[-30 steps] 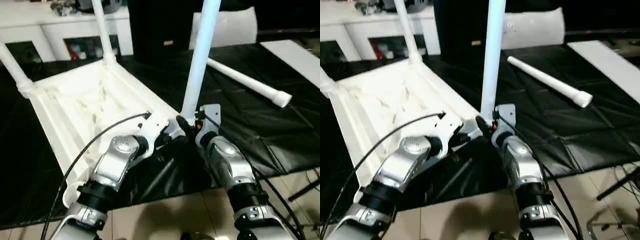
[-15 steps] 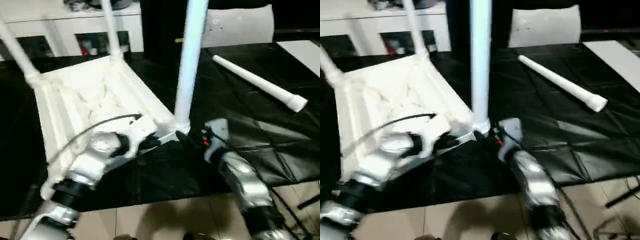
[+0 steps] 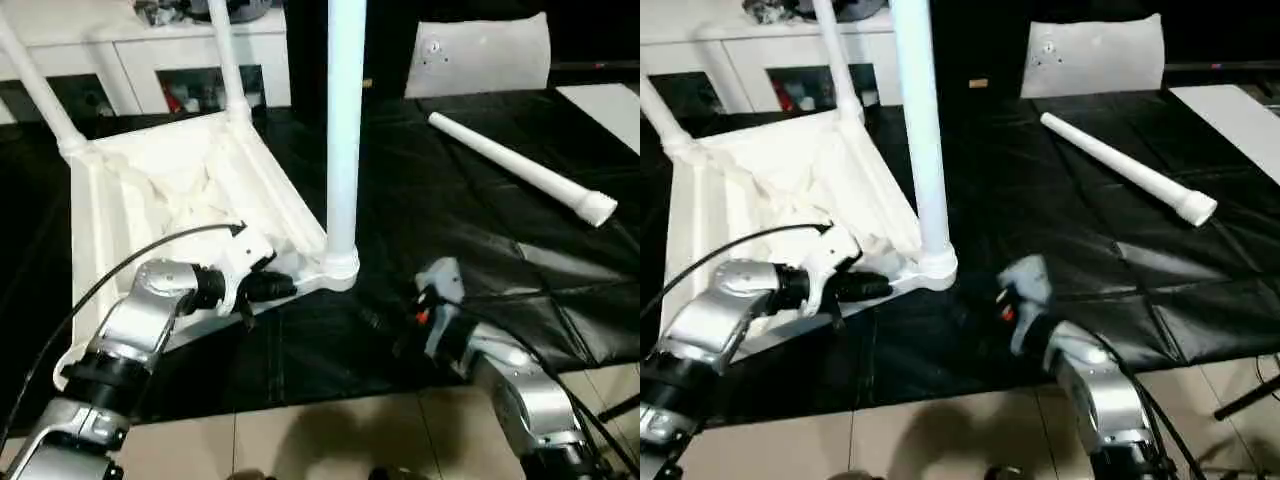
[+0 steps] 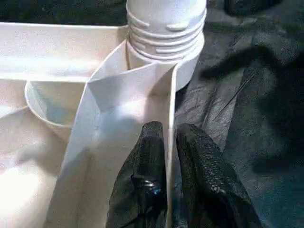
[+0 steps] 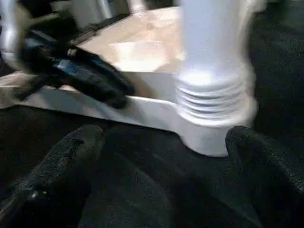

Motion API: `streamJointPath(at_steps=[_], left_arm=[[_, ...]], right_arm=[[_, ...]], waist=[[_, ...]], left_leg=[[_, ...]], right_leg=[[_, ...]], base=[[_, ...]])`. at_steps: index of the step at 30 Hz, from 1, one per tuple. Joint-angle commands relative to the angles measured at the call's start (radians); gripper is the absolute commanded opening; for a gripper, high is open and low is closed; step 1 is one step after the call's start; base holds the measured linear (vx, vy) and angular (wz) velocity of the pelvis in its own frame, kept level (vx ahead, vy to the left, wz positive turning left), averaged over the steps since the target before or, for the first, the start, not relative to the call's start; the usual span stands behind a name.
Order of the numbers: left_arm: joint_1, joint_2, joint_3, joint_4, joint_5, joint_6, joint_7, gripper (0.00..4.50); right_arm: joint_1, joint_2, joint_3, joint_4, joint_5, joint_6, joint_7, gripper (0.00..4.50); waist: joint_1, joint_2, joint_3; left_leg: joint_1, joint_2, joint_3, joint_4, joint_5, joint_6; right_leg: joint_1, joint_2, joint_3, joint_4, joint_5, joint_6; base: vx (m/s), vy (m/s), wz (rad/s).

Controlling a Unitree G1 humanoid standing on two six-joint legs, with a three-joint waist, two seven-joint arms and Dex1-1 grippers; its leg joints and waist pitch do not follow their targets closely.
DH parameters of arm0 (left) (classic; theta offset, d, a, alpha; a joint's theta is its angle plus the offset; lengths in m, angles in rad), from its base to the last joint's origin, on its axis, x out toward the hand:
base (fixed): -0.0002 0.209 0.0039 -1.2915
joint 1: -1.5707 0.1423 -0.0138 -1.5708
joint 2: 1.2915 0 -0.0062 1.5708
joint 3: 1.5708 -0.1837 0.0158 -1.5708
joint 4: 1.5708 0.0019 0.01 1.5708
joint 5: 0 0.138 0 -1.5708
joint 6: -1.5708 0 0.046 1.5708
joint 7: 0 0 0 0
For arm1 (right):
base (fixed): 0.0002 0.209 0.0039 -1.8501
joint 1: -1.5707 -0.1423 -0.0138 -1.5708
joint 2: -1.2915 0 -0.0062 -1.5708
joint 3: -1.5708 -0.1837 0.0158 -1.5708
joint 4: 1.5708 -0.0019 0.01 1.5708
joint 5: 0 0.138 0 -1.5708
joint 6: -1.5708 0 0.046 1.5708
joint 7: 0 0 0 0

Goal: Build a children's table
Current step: Rotate leg to tighten

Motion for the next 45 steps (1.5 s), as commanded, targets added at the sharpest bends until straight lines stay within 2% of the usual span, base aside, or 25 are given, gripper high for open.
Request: streamJointPath(at_steps=[1,3,5,9,15,17,19,20,25,33,35,39,45], left_arm=[[0.002,-0.01,0.002,-0.008,-0.002,0.008,0.017,0.99],[-0.002,-0.016,-0.01,-0.001,0.009,-0.006,0.029,1.09],[-0.007,-0.021,-0.015,0.008,0.016,-0.01,0.042,1.37],[-0.017,-0.03,-0.018,0.02,0.017,0.004,0.056,1.37],[-0.048,-0.051,-0.026,0.096,0.03,-0.018,0.077,1.37],[-0.061,-0.063,-0.029,0.117,0.019,-0.021,0.062,1.37],[-0.073,-0.073,-0.032,0.137,0.013,-0.022,0.05,1.37],[-0.078,-0.076,-0.033,0.144,0.013,-0.026,0.049,1.09],[-0.102,-0.087,-0.043,0.193,0.025,-0.066,0.037,0.89],[-0.126,-0.083,-0.059,0.262,0.042,-0.115,0.016,0.18],[-0.131,-0.079,-0.066,0.276,0.048,-0.126,0.007,0.05],[-0.139,-0.07,-0.081,0.295,0.058,-0.153,-0.025,0.02],[-0.128,-0.032,-0.117,0.275,0.052,-0.214,-0.146,0.02]], right_arm=[[0.006,-0.008,0.007,-0.019,-0.002,0.007,0.018,4.5],[0.008,-0.015,0.013,-0.025,-0.003,0.007,0.022,4.5],[0.008,-0.019,0.015,-0.028,-0.003,0.008,0.019,4.5],[0.004,-0.024,0.018,-0.035,0.003,0.014,0.02,4.5],[0.004,-0.032,0.02,-0.032,-0.003,0.007,0.022,4.5],[0.005,-0.034,0.023,-0.028,-0.006,0.002,0.021,4.5],[0.005,-0.034,0.025,-0.029,-0.007,0.002,0.018,4.5],[0.004,-0.033,0.025,-0.027,-0.007,0.001,0.017,4.5],[0.007,-0.036,0.03,-0.027,-0.011,-0.004,0.014,4.5],[0.007,-0.042,0.034,-0.025,-0.015,-0.012,0.012,4.5],[0.005,-0.042,0.033,-0.024,-0.016,-0.014,0.01,4.5],[0.0,-0.044,0.024,-0.023,-0.009,-0.02,0.006,4.5],[-0.034,-0.08,-0.029,-0.038,0.039,-0.009,0.039,4.5]], waist=[[0.005,-0.007,-0.063],[0.015,-0.007,-0.065],[0.018,-0.006,-0.066],[0.02,-0.007,-0.067],[0.021,-0.008,-0.067],[0.022,-0.005,-0.067],[0.023,-0.006,-0.069],[0.024,-0.004,-0.07],[0.023,-0.005,-0.069],[0.025,-0.003,-0.069],[0.025,-0.007,-0.068],[0.027,-0.007,-0.069],[0.029,-0.005,-0.074]], left_leg=[[0.001,0.053,-0.02,-0.072,-0.168,0.07],[0.004,0.054,-0.019,-0.072,-0.161,0.066],[0.004,0.054,-0.021,-0.073,-0.159,0.064],[0.002,0.054,-0.021,-0.072,-0.153,0.064],[0.001,0.047,-0.02,-0.07,-0.155,0.066],[0.003,0.048,-0.021,-0.07,-0.155,0.066],[0.002,0.049,-0.021,-0.07,-0.151,0.066],[0.0,0.05,-0.022,-0.069,-0.147,0.067],[0.0,0.046,-0.02,-0.068,-0.15,0.071],[0.002,0.05,-0.022,-0.07,-0.163,0.064],[0.001,0.05,-0.023,-0.071,-0.169,0.062],[0.002,0.049,-0.022,-0.07,-0.161,0.063],[0.001,0.054,-0.022,-0.069,-0.133,0.071]], right_leg=[[0.058,-0.083,0.068,-0.074,-0.395,-0.087],[0.057,-0.083,0.07,-0.077,-0.397,-0.075],[0.057,-0.081,0.069,-0.073,-0.381,-0.076],[0.059,-0.081,0.069,-0.071,-0.364,-0.079],[0.06,-0.08,0.065,-0.08,-0.404,-0.053],[0.059,-0.08,0.064,-0.081,-0.404,-0.051],[0.06,-0.081,0.065,-0.079,-0.391,-0.055],[0.061,-0.082,0.065,-0.077,-0.381,-0.059],[0.061,-0.08,0.063,-0.08,-0.382,-0.059],[0.062,-0.082,0.062,-0.08,-0.392,-0.056],[0.062,-0.082,0.062,-0.082,-0.405,-0.052],[0.062,-0.083,0.062,-0.083,-0.41,-0.045],[0.064,-0.085,0.068,-0.067,-0.325,-0.08]], base=[[0.0,0.0,0.0],[0.0,0.0,0.0],[0.0,0.0,0.0],[0.0,0.0,0.0],[0.0,0.0,0.0],[0.0,0.0,0.0],[0.0,0.0,0.0],[0.0,0.0,0.0],[0.0,0.0,0.0],[0.0,0.0,0.0],[0.0,0.0,0.0],[0.0,0.0,0.0],[0.0,0.0,0.0]])
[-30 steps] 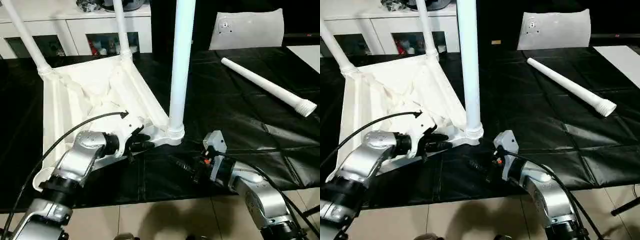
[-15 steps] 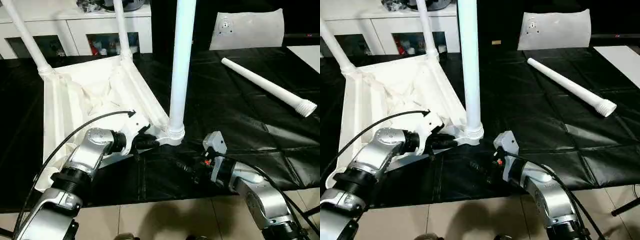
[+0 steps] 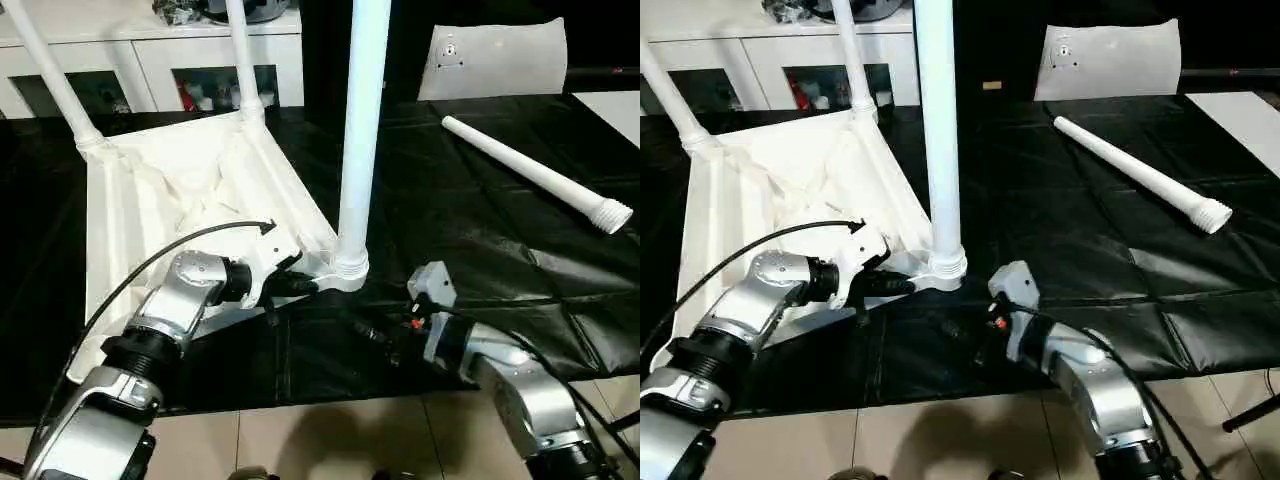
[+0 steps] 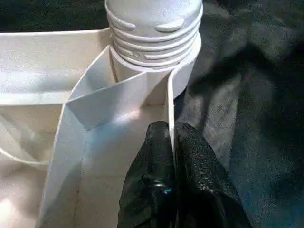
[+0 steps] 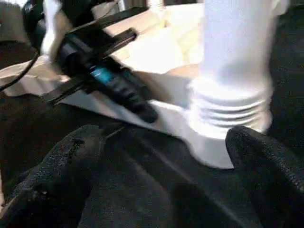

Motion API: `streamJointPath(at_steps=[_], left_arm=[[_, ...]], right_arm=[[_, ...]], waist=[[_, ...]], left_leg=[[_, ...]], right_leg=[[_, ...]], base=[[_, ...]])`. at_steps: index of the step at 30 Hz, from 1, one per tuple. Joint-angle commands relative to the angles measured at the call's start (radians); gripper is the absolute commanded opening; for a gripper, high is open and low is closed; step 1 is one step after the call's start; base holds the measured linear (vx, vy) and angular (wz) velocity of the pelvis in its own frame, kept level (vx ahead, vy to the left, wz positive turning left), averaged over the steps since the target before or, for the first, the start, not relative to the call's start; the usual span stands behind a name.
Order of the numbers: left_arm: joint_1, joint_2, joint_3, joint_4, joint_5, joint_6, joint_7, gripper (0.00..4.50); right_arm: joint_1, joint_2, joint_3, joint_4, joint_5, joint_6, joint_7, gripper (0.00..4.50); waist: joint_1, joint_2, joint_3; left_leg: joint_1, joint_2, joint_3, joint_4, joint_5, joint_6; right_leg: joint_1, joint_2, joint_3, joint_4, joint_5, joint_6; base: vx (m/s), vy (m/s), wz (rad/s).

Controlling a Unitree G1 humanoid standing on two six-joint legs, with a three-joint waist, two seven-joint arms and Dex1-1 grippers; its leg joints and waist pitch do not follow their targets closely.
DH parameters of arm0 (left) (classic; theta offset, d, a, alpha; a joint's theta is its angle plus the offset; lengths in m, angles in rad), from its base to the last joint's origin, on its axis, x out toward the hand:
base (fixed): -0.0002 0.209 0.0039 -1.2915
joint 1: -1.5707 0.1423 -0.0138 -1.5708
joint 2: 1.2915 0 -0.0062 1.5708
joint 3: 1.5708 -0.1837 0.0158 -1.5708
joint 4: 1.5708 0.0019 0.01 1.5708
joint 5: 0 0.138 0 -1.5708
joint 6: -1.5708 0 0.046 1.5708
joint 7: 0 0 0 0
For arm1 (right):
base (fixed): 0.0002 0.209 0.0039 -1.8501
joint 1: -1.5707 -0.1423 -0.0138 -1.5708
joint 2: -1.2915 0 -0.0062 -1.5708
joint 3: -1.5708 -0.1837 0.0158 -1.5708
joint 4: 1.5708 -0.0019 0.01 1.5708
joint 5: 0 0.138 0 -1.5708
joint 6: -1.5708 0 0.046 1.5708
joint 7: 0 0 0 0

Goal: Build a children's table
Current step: Rotate leg to tighten

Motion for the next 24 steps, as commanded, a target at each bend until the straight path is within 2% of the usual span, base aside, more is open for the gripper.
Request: streamJointPath(at_steps=[1,4,7,10,12,13,14,17,18,19,24], left_arm=[[0.016,0.032,-0.048,-0.016,0.01,-0.043,-0.109,0.02],[0.031,0.066,-0.068,-0.035,0.003,-0.092,-0.196,0.02],[0.039,0.083,-0.076,-0.045,-0.007,-0.113,-0.244,0.02],[0.047,0.118,-0.11,-0.069,0.0,-0.169,-0.32,0.02],[0.051,0.128,-0.125,-0.078,0.005,-0.19,-0.351,0.02],[0.052,0.128,-0.131,-0.082,0.005,-0.203,-0.363,0.02],[0.053,0.127,-0.134,-0.083,0.004,-0.212,-0.369,0.02],[0.051,0.122,-0.141,-0.088,0.004,-0.226,-0.389,0.02],[0.046,0.119,-0.15,-0.088,0.013,-0.239,-0.4,0.02],[0.044,0.12,-0.156,-0.088,0.016,-0.248,-0.405,0.02],[0.032,0.113,-0.17,-0.08,0.031,-0.265,-0.394,0.02]], right_arm=[[-0.027,-0.033,-0.032,-0.035,0.037,0.018,0.037,4.5],[-0.046,-0.076,-0.032,-0.035,0.055,0.039,0.099,4.5],[-0.064,-0.103,-0.016,-0.024,0.053,0.04,0.149,4.5],[-0.105,-0.123,0.024,0.016,0.025,0.008,0.212,4.5],[-0.125,-0.125,0.043,0.037,0.02,-0.006,0.241,4.5],[-0.136,-0.125,0.059,0.048,0.016,-0.011,0.261,4.5],[-0.142,-0.126,0.069,0.054,0.014,-0.013,0.273,4.5],[-0.156,-0.128,0.101,0.068,0.001,-0.019,0.319,4.5],[-0.167,-0.126,0.12,0.085,-0.013,-0.025,0.34,4.5],[-0.174,-0.125,0.129,0.096,-0.02,-0.031,0.348,4.5],[-0.199,-0.127,0.169,0.145,-0.046,-0.067,0.395,4.5]], waist=[[0.006,-0.006,-0.073],[0.009,-0.006,-0.072],[0.021,-0.004,-0.073],[0.036,-0.007,-0.074],[0.038,-0.006,-0.075],[0.042,-0.015,-0.073],[0.046,-0.011,-0.074],[0.054,-0.011,-0.073],[0.057,-0.016,-0.073],[0.058,-0.016,-0.072],[0.058,-0.019,-0.068]], left_leg=[[-0.001,0.057,-0.023,-0.07,-0.131,0.075],[0.0,0.058,-0.019,-0.069,-0.131,0.079],[0.004,0.06,-0.017,-0.068,-0.131,0.076],[0.005,0.063,-0.018,-0.068,-0.132,0.069],[0.006,0.064,-0.017,-0.069,-0.13,0.066],[0.008,0.064,-0.014,-0.069,-0.134,0.062],[0.008,0.064,-0.015,-0.068,-0.135,0.061],[0.007,0.067,-0.016,-0.069,-0.137,0.057],[0.006,0.066,-0.016,-0.069,-0.142,0.055],[0.007,0.064,-0.015,-0.069,-0.148,0.052],[0.007,0.062,-0.016,-0.07,-0.18,0.04]], right_leg=[[0.062,-0.084,0.069,-0.066,-0.317,-0.088],[0.062,-0.083,0.071,-0.062,-0.304,-0.099],[0.059,-0.084,0.071,-0.06,-0.312,-0.106],[0.057,-0.086,0.07,-0.058,-0.321,-0.106],[0.056,-0.085,0.072,-0.055,-0.314,-0.108],[0.055,-0.086,0.074,-0.057,-0.32,-0.109],[0.055,-0.087,0.073,-0.054,-0.325,-0.112],[0.054,-0.088,0.075,-0.055,-0.332,-0.107],[0.054,-0.089,0.074,-0.054,-0.344,-0.103],[0.054,-0.09,0.074,-0.057,-0.365,-0.097],[0.053,-0.091,0.073,-0.068,-0.445,-0.066]], base=[[0.0,0.0,0.0],[0.0,0.0,0.0],[0.0,0.0,0.0],[0.0,0.0,0.0],[0.0,0.0,0.0],[0.0,0.0,0.0],[0.0,0.0,0.0],[0.0,0.0,0.0],[0.0,0.0,0.0],[0.0,0.0,0.0],[0.0,0.0,0.0]])
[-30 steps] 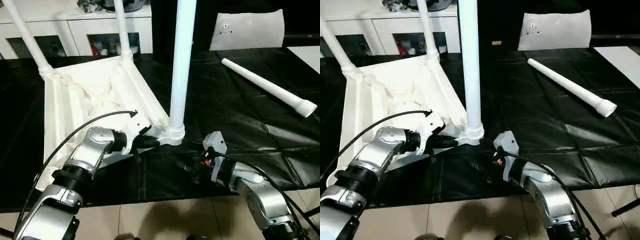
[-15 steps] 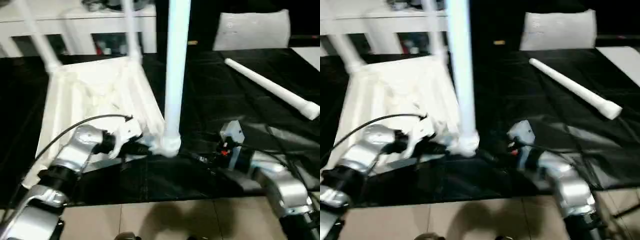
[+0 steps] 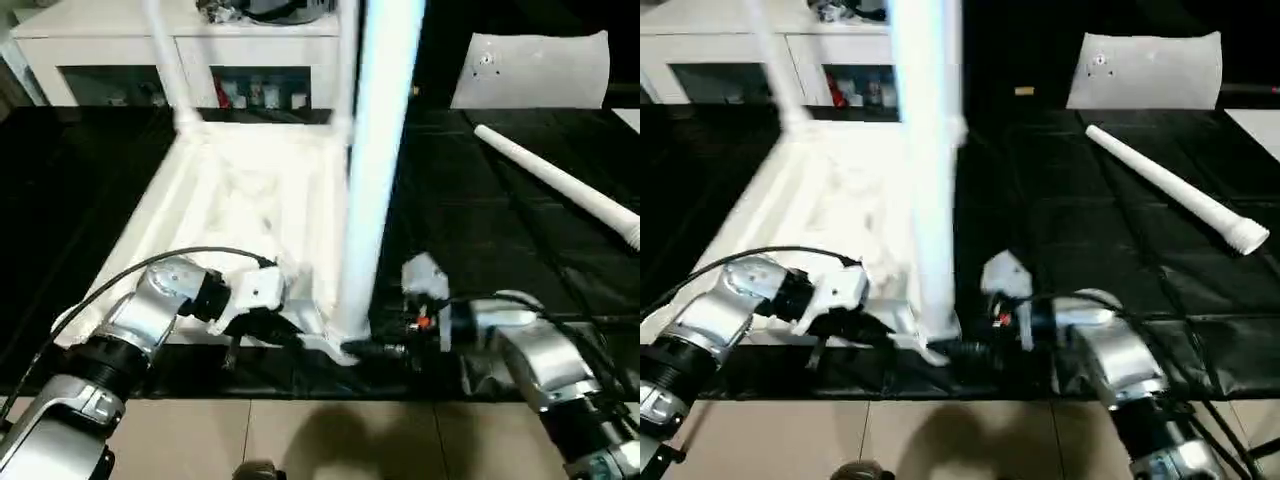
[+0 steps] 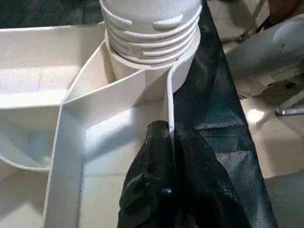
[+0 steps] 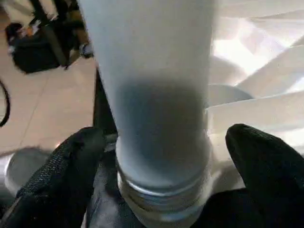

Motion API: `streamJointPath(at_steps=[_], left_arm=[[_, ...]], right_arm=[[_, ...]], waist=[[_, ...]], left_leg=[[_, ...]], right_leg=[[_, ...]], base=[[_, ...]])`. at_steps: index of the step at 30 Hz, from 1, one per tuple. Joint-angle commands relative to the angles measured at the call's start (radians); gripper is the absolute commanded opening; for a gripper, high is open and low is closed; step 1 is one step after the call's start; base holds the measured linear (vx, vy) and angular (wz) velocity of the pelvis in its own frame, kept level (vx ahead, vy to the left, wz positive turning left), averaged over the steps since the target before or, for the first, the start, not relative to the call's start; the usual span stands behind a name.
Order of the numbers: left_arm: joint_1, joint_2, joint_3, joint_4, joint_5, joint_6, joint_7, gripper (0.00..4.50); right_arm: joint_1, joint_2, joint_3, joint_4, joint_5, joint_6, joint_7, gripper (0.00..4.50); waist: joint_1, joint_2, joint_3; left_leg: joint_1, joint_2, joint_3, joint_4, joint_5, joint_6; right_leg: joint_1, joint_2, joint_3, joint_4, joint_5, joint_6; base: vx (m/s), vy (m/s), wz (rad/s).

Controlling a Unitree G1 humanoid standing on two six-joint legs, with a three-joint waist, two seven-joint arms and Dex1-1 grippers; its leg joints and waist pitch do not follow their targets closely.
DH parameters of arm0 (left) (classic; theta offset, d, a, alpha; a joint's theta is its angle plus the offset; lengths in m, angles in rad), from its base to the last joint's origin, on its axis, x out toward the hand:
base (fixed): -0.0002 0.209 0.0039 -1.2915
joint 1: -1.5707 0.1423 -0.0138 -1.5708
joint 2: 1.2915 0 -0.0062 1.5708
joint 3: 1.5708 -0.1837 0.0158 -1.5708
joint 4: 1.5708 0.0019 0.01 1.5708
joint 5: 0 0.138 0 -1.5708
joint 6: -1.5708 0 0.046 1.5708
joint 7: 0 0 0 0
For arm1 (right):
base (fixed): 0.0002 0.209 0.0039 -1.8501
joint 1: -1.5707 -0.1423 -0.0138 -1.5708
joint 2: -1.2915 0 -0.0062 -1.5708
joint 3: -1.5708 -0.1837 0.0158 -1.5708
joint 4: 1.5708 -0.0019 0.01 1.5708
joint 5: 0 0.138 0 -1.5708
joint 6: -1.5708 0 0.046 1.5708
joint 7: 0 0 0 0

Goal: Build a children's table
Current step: Rotate leg to tighten

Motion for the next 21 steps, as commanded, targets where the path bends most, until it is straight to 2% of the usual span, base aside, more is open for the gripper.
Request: streamJointPath(at_steps=[1,5,6,16,19,21], left_arm=[[-0.011,-0.01,-0.047,-0.013,0.032,-0.021,-0.038,0.02],[-0.012,-0.012,-0.046,-0.007,0.038,-0.027,-0.031,0.0],[-0.012,-0.012,-0.046,-0.005,0.04,-0.03,-0.029,0.0],[-0.005,-0.007,-0.047,0.002,0.042,-0.038,-0.034,0.0],[-0.004,-0.007,-0.047,0.005,0.043,-0.039,-0.034,0.0],[-0.003,-0.007,-0.046,0.006,0.042,-0.037,-0.035,0.0]], right_arm=[[-0.017,-0.008,0.01,0.013,-0.007,-0.015,0.023,4.5],[-0.026,0.002,0.013,0.031,0.004,0.003,0.035,4.21],[-0.027,0.004,0.013,0.033,0.005,0.005,0.038,4.01],[-0.025,0.016,0.013,0.049,0.02,0.023,0.074,3.29],[-0.022,0.02,0.012,0.047,0.025,0.03,0.078,2.92],[-0.017,0.024,0.011,0.045,0.029,0.036,0.077,2.86]], waist=[[-0.011,-0.015,-0.066],[-0.01,-0.013,-0.067],[-0.01,-0.014,-0.068],[-0.009,-0.011,-0.072],[-0.009,-0.009,-0.071],[-0.009,-0.009,-0.071]], left_leg=[[0.005,0.061,-0.018,-0.077,-0.181,0.04],[0.004,0.061,-0.019,-0.076,-0.173,0.042],[0.004,0.061,-0.019,-0.076,-0.172,0.042],[0.003,0.064,-0.02,-0.077,-0.17,0.04],[0.004,0.065,-0.02,-0.077,-0.173,0.04],[0.003,0.064,-0.019,-0.077,-0.176,0.038]], right_leg=[[0.052,-0.088,0.071,-0.079,-0.458,-0.058],[0.052,-0.085,0.07,-0.08,-0.452,-0.055],[0.052,-0.085,0.07,-0.079,-0.448,-0.055],[0.052,-0.084,0.071,-0.072,-0.405,-0.076],[0.053,-0.084,0.072,-0.07,-0.391,-0.086],[0.054,-0.084,0.072,-0.071,-0.394,-0.085]], base=[[0.0,0.0,0.0],[0.0,0.0,0.0],[0.0,0.0,0.0],[0.0,0.0,0.0],[0.0,0.0,0.0],[0.0,0.0,0.0]])
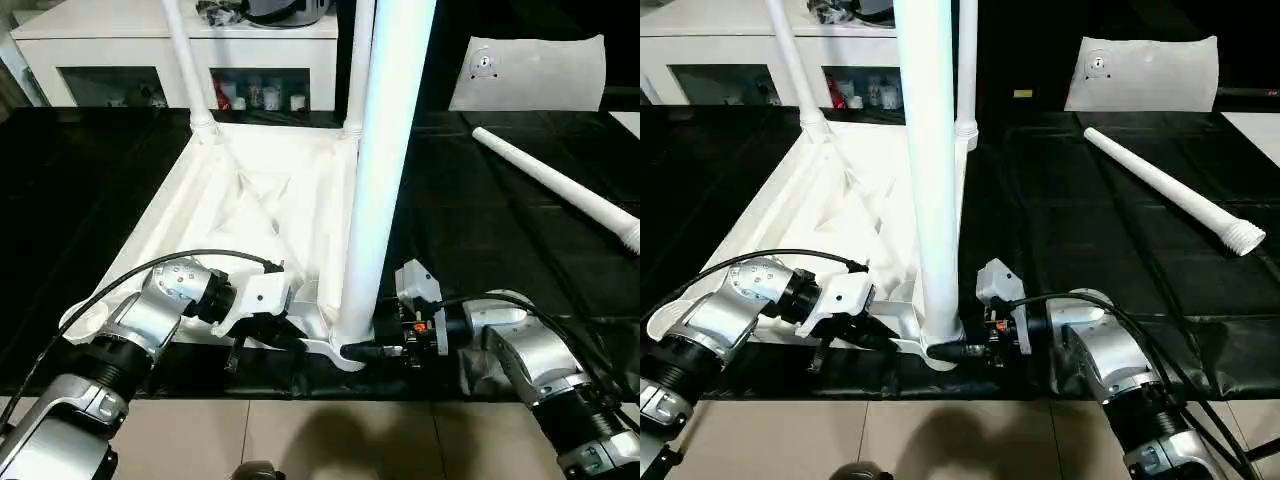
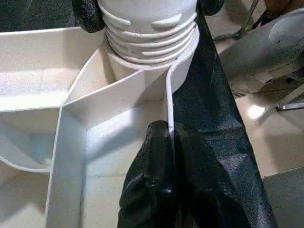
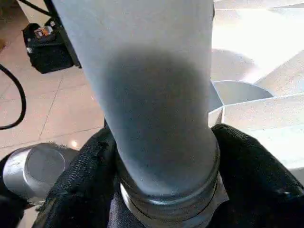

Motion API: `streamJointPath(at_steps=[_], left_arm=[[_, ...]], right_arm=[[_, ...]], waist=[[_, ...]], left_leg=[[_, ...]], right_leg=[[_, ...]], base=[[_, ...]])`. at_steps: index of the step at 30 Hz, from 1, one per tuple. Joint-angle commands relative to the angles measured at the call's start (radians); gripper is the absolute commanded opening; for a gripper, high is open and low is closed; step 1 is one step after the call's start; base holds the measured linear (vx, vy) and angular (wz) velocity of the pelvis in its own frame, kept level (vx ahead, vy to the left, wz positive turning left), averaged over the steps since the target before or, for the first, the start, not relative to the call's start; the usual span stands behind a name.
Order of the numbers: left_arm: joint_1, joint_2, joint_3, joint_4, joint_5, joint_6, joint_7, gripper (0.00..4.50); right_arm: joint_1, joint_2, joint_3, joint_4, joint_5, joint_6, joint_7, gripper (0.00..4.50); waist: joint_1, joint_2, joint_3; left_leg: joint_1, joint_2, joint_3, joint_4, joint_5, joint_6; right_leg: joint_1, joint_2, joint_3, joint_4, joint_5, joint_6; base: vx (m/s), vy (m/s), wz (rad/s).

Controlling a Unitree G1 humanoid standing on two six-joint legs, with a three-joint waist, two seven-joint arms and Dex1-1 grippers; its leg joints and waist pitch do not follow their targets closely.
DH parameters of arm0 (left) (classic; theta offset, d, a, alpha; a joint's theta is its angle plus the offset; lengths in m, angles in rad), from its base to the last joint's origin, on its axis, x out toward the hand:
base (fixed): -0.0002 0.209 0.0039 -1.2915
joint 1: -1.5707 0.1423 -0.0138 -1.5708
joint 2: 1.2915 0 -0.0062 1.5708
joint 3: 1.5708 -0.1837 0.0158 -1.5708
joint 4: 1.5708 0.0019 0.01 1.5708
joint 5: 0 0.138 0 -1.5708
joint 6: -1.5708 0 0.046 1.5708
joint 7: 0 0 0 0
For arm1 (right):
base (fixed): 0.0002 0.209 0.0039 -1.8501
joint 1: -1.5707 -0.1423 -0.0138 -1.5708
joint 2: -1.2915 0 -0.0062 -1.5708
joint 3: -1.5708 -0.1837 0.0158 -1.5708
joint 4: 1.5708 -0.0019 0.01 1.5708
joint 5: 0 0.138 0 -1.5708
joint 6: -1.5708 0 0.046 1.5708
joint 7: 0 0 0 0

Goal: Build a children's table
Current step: Rotate leg to tighten

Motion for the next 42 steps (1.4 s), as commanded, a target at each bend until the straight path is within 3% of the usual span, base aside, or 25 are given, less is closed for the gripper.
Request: streamJointPath(at_steps=[1,7,8,11,14,15,16,17,18,19,20,21,22,23,24,25,26,27,28,29,31,35,37,39,42], left_arm=[[-0.001,-0.002,-0.042,0.001,0.033,-0.008,-0.028,0.0],[0.01,-0.018,-0.015,-0.019,0.009,0.048,0.009,0.0],[0.012,-0.028,-0.002,-0.027,0.005,0.071,0.039,0.0],[0.01,-0.089,0.053,-0.059,-0.017,0.192,0.176,0.0],[0.003,-0.141,0.087,-0.084,-0.025,0.28,0.28,0.0],[0.001,-0.154,0.092,-0.088,-0.022,0.294,0.305,0.0],[0.0,-0.159,0.093,-0.09,-0.02,0.299,0.315,0.0],[-0.002,-0.168,0.096,-0.092,-0.018,0.309,0.332,0.0],[-0.011,-0.247,0.133,-0.109,-0.016,0.399,0.469,0.0],[-0.012,-0.264,0.141,-0.112,-0.014,0.416,0.498,0.0],[-0.016,-0.318,0.159,-0.122,0.005,0.452,0.598,0.0],[-0.013,-0.336,0.158,-0.129,0.016,0.462,0.628,0.0],[-0.01,-0.351,0.157,-0.133,0.027,0.467,0.657,0.0],[-0.008,-0.364,0.156,-0.133,0.038,0.473,0.685,0.0],[-0.008,-0.372,0.156,-0.132,0.046,0.476,0.706,0.0],[-0.005,-0.384,0.157,-0.136,0.053,0.49,0.728,0.0],[-0.002,-0.391,0.157,-0.141,0.059,0.501,0.744,0.0],[0.001,-0.389,0.152,-0.146,0.065,0.506,0.747,0.0],[0.004,-0.387,0.147,-0.152,0.073,0.511,0.751,0.0],[0.007,-0.382,0.144,-0.156,0.08,0.51,0.754,0.0],[0.013,-0.366,0.139,-0.162,0.09,0.506,0.746,0.0],[0.026,-0.304,0.124,-0.162,0.094,0.472,0.679,0.0],[0.034,-0.26,0.113,-0.164,0.091,0.446,0.626,0.0],[0.043,-0.222,0.106,-0.168,0.083,0.429,0.573,0.0],[0.049,-0.172,0.088,-0.159,0.08,0.396,0.496,0.0]], right_arm=[[0.003,0.011,0.013,-0.014,0.019,0.016,0.029,2.78],[0.05,0.044,-0.001,-0.046,0.045,0.052,-0.018,2.72],[0.064,0.063,-0.012,-0.054,0.049,0.064,-0.057,2.72],[0.092,0.143,-0.043,-0.035,0.012,0.07,-0.24,2.72],[0.091,0.21,-0.064,-0.006,-0.019,0.085,-0.383,2.72],[0.088,0.228,-0.072,0.001,-0.023,0.094,-0.416,2.72],[0.087,0.235,-0.074,0.004,-0.024,0.097,-0.428,2.72],[0.085,0.247,-0.08,0.009,-0.026,0.104,-0.449,2.72],[0.066,0.313,-0.1,0.048,-0.054,0.114,-0.576,2.72],[0.062,0.326,-0.103,0.056,-0.06,0.114,-0.602,2.72],[0.043,0.371,-0.118,0.087,-0.082,0.115,-0.697,2.71],[0.032,0.389,-0.133,0.102,-0.081,0.125,-0.739,2.71],[0.022,0.404,-0.146,0.115,-0.081,0.132,-0.771,2.71],[0.011,0.416,-0.155,0.128,-0.084,0.133,-0.8,2.71],[0.004,0.423,-0.161,0.136,-0.088,0.132,-0.818,2.71],[-0.006,0.432,-0.169,0.15,-0.089,0.119,-0.827,2.71],[-0.011,0.437,-0.177,0.157,-0.087,0.106,-0.832,3.06],[-0.014,0.439,-0.186,0.159,-0.086,0.095,-0.838,3.26],[-0.017,0.442,-0.196,0.161,-0.085,0.083,-0.846,3.4],[-0.017,0.444,-0.207,0.164,-0.088,0.075,-0.854,3.4],[-0.013,0.446,-0.225,0.161,-0.088,0.059,-0.856,3.57],[0.016,0.411,-0.232,0.115,-0.075,0.026,-0.812,3.85],[0.039,0.375,-0.23,0.077,-0.061,0.006,-0.76,4.2],[0.063,0.336,-0.234,0.032,-0.043,-0.009,-0.694,4.26],[0.087,0.281,-0.245,-0.025,-0.016,-0.013,-0.61,4.42]], waist=[[-0.009,-0.005,-0.069],[-0.008,0.001,-0.068],[-0.008,0.008,-0.069],[-0.016,0.007,-0.058],[-0.045,0.01,-0.046],[-0.061,0.011,-0.04],[-0.084,0.016,-0.042],[-0.095,0.025,-0.044],[-0.111,0.034,-0.048],[-0.117,0.044,-0.046],[-0.119,0.042,-0.043],[-0.126,0.031,-0.034],[-0.133,0.0,-0.039],[-0.133,0.0,-0.039],[-0.128,0.0,-0.038],[-0.133,0.007,-0.045],[-0.133,0.011,-0.047],[-0.136,0.014,-0.051],[-0.138,0.017,-0.056],[-0.139,0.018,-0.057],[-0.136,0.015,-0.058],[-0.126,0.017,-0.064],[-0.118,0.018,-0.077],[-0.117,0.013,-0.073],[-0.103,0.009,-0.072]], left_leg=[[0.003,0.064,-0.019,-0.077,-0.173,0.038],[0.004,0.065,-0.021,-0.078,-0.187,0.031],[0.005,0.066,-0.021,-0.078,-0.191,0.028],[0.009,0.061,-0.022,-0.081,-0.247,0.012],[0.023,0.045,-0.027,-0.077,-0.338,-0.013],[0.038,0.042,-0.03,-0.071,-0.396,-0.018],[0.047,0.042,-0.035,-0.065,-0.438,-0.015],[0.044,0.053,-0.04,-0.072,-0.463,-0.01],[0.02,0.083,-0.053,-0.095,-0.499,-0.007],[0.004,0.117,-0.07,-0.127,-0.579,-0.016],[0.003,0.127,-0.073,-0.141,-0.63,-0.026],[0.018,0.105,-0.063,-0.138,-0.674,-0.051],[0.062,0.025,-0.037,-0.068,-0.527,-0.041],[0.062,0.025,-0.037,-0.068,-0.527,-0.041],[0.031,-0.001,-0.026,-0.036,-0.299,0.014],[0.018,0.014,-0.032,-0.051,-0.285,0.025],[0.024,0.02,-0.032,-0.055,-0.292,0.024],[0.025,0.026,-0.034,-0.059,-0.297,0.022],[0.008,0.051,-0.048,-0.081,-0.301,0.03],[0.006,0.054,-0.048,-0.084,-0.304,0.034],[0.001,0.055,-0.046,-0.085,-0.274,0.038],[-0.006,0.048,-0.04,-0.079,-0.182,0.06],[-0.013,0.056,-0.042,-0.072,-0.069,0.088],[-0.016,0.054,-0.036,-0.068,-0.051,0.112],[-0.017,0.05,-0.031,-0.065,-0.058,0.122]], right_leg=[[0.054,-0.084,0.072,-0.072,-0.391,-0.086],[0.054,-0.084,0.072,-0.073,-0.389,-0.089],[0.053,-0.085,0.072,-0.072,-0.39,-0.091],[0.047,-0.085,0.066,-0.089,-0.48,-0.07],[0.045,-0.081,0.041,-0.12,-0.653,-0.002],[0.038,-0.075,0.018,-0.144,-0.715,0.037],[0.046,-0.073,-0.008,-0.158,-0.719,0.062],[0.058,-0.072,-0.016,-0.156,-0.687,0.062],[0.087,-0.074,-0.007,-0.129,-0.588,0.053],[0.099,-0.07,0.016,-0.072,-0.472,0.022],[0.1,-0.067,0.029,-0.046,-0.429,0.005],[0.081,-0.072,0.045,-0.061,-0.461,-0.015],[0.034,-0.094,0.028,-0.142,-0.686,0.009],[0.034,-0.094,0.028,-0.142,-0.686,0.009],[0.058,-0.111,0.008,-0.163,-0.811,0.067],[0.063,-0.095,0.001,-0.158,-0.75,0.086],[0.055,-0.087,0.0,-0.159,-0.712,0.079],[0.056,-0.085,0.002,-0.153,-0.659,0.062],[0.07,-0.082,0.014,-0.124,-0.504,0.007],[0.07,-0.082,0.019,-0.121,-0.472,-0.008],[0.072,-0.087,0.034,-0.108,-0.408,-0.054],[0.077,-0.091,0.047,-0.098,-0.377,-0.078],[0.078,-0.086,0.052,-0.07,-0.213,-0.109],[0.073,-0.084,0.055,-0.063,-0.153,-0.139],[0.073,-0.086,0.054,-0.067,-0.204,-0.133]], base=[[0.0,0.0,0.0],[0.0,0.0,0.0],[0.0,0.0,0.0],[0.0,0.0,0.0],[0.0,0.0,0.0],[0.0,0.0,0.0],[0.0,0.0,0.0],[0.0,0.0,0.0],[0.0,0.0,0.0],[0.0,0.0,0.0],[0.0,0.0,0.0],[0.0,0.0,0.0],[0.0,0.0,0.0],[0.063,-0.003,0.03],[0.066,-0.003,-0.11],[0.066,-0.003,-0.11],[0.0,0.0,0.0],[0.0,0.0,0.0],[0.0,0.0,0.0],[0.0,0.0,0.0],[0.0,0.0,0.0],[0.0,0.0,0.0],[0.0,0.0,0.0],[0.0,0.0,0.0],[0.0,0.0,0.0]])
